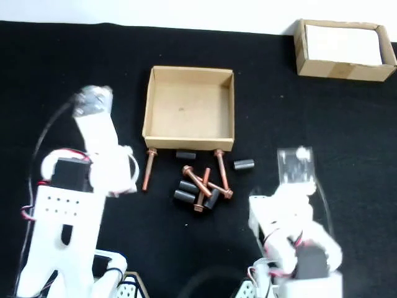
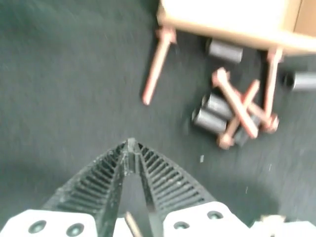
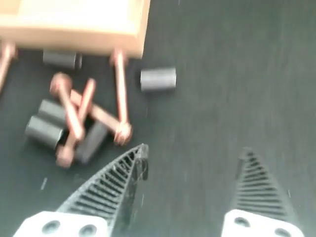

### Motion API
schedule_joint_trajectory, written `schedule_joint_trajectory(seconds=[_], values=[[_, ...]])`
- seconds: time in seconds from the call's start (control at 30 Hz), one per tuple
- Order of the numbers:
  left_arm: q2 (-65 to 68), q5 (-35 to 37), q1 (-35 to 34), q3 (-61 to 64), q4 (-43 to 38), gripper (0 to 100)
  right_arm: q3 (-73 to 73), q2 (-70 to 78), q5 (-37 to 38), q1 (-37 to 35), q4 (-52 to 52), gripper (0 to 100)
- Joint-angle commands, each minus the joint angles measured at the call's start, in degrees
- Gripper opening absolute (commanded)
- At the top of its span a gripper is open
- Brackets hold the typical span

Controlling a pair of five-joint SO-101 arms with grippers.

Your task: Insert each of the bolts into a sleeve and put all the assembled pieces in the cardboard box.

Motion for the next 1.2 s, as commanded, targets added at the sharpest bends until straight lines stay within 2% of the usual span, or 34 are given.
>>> schedule_joint_trajectory(seconds=[0.0, 0.07, 0.2, 0.27, 0.37, 0.43, 0.53, 0.73, 1.0, 1.17], values=[[0.31, 0.44, -6.11, -1.01, -2.81, 1, -21.49, 21.85, 0.0, -0.92, 11.03, 30.9], [0.22, 0.09, -9.01, 0.92, -4.4, 1, -31.52, 32.75, 0.0, -1.01, 17.01, 30.9], [0.31, 0.44, -14.55, 5.85, -12.84, 1, -44.09, 45.85, 0.18, -1.01, 17.36, 30.9], [0.31, 0.53, -16.31, 9.63, -19.16, 1, -46.37, 50.68, 3.78, -4.79, 17.19, 30.9], [0.22, 1.76, -16.66, 17.8, -30.95, 1, -46.9, 58.33, 15.21, -12.62, 17.36, 30.9], [0.13, 5.89, -16.84, 23.08, -38.42, 1, -46.9, 62.55, 24.62, -16.48, 17.36, 30.9], [0.13, 9.85, -17.01, 28.26, -45.89, 1, -46.99, 68.35, 36.92, -18.59, 17.36, 30.9], [0.48, 11.08, -16.92, 36.53, -58.29, 1, -48.57, 79.6, 50.55, -16.84, 17.27, 30.7], [0.66, 11.08, -16.66, 47.16, -81.14, 1, -63.52, 87.87, 60.84, -8.48, 17.19, 30.7], [0.75, 11.08, -16.75, 51.56, -90.37, 1, -66.24, 95.52, 62.24, -6.55, 17.27, 30.7]])
